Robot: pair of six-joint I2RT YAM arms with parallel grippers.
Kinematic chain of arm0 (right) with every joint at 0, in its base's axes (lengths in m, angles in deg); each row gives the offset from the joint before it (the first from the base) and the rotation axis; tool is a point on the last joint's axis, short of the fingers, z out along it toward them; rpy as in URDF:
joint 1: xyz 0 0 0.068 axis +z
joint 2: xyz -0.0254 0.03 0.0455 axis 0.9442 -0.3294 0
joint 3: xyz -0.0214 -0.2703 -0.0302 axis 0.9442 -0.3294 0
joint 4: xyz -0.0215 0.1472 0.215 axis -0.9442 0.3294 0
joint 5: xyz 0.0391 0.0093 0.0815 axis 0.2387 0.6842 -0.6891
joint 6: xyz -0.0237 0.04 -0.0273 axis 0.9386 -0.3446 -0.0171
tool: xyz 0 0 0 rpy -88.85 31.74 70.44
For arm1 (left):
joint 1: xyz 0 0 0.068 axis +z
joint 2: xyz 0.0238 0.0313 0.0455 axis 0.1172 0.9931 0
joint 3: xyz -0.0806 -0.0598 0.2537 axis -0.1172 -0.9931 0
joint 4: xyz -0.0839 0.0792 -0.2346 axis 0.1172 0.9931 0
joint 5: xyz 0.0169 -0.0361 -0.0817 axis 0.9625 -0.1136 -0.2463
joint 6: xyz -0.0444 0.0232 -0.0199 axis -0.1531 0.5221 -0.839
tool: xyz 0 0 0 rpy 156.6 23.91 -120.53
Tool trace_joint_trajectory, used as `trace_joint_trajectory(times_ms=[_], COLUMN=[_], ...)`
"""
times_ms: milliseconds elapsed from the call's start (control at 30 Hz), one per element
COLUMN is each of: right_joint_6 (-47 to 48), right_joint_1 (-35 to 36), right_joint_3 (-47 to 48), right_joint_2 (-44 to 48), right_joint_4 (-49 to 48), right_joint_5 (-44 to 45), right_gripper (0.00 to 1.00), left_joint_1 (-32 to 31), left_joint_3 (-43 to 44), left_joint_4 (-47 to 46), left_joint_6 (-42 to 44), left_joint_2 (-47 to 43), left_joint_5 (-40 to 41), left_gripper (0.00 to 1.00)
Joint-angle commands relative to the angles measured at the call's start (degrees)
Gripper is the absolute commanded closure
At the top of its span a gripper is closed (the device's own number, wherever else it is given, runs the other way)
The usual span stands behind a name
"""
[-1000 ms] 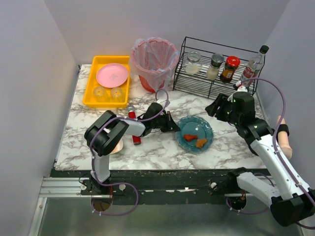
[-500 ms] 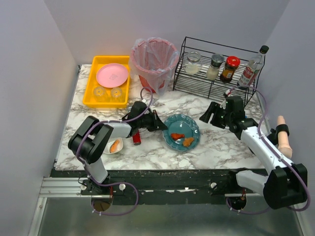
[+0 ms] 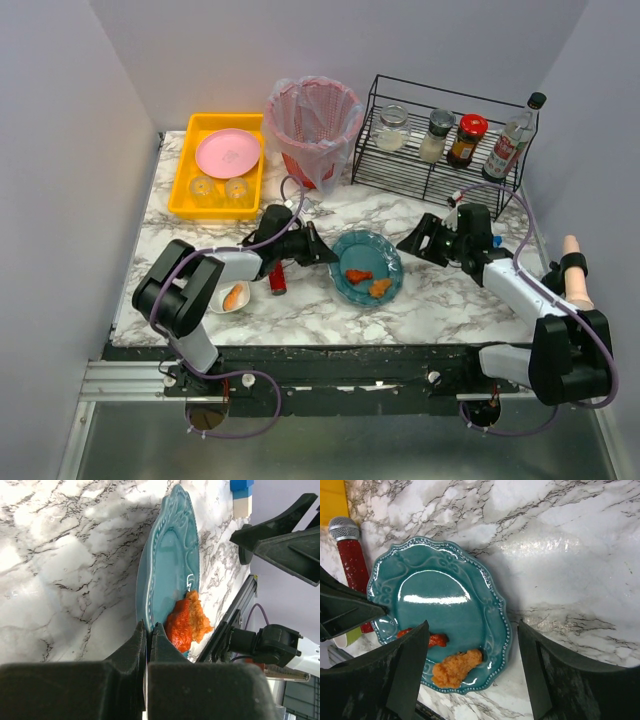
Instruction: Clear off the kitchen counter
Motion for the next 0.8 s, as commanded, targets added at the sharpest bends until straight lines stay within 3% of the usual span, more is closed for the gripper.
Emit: trace_joint_trajectory(times_ms=[0,367,767], right_joint_6=[-0.44,-0.08,-1.75], right_joint_1=[-0.72,-1.07,-1.15], right_joint_3=[-1.27,-3.12,-4.35], right_joint_2=[-1.24,-3.69,-5.9], right_joint_4=[-4.28,-9.02,-12.71], right_joint_5=[-4.06,-8.1,-9.68], right_gripper=[0.2,0.2,0.2], left_joint_1=[1.59,2.21,3.08], left_joint_3=[1.28,1.1,2.86], left_joint_4=[-3.44,-11.7,-8.54], left_joint_6=[-1.77,-8.54,-8.1], left_joint_2=[-4.7,-4.18,-8.39], left_joint_5=[-4.1,-8.05,-9.2], left_gripper=[1.0,1.0,1.0])
